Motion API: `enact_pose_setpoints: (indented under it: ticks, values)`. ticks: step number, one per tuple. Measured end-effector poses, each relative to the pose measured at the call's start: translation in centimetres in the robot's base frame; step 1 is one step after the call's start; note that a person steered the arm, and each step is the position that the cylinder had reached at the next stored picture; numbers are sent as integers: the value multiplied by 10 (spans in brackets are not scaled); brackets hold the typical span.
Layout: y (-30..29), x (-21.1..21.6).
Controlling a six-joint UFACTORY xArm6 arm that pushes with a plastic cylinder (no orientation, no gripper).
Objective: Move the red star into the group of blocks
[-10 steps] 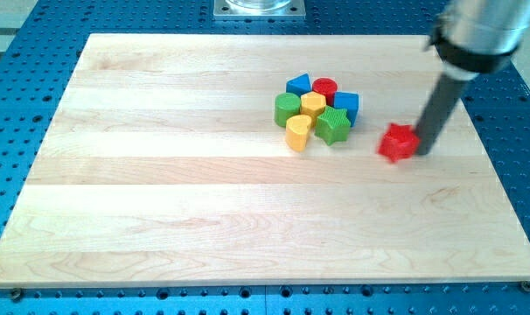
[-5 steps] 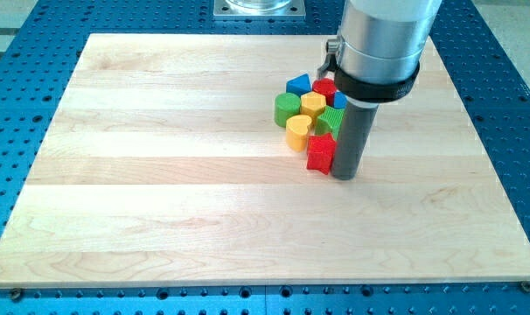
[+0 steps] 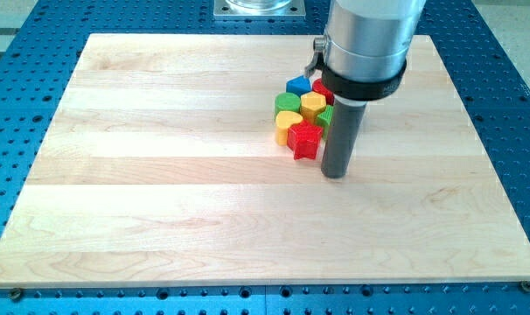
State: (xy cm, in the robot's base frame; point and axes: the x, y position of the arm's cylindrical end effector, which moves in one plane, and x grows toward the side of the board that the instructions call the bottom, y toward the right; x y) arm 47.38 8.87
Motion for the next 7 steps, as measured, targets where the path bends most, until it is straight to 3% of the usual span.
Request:
enact_pose_setpoints:
  ticks: [2, 3, 4, 5, 6, 7]
  values:
    - [1, -22]
    - [-18, 17]
    - [-54, -19]
    - [-51, -22]
    - [-58, 14]
    - [-67, 16]
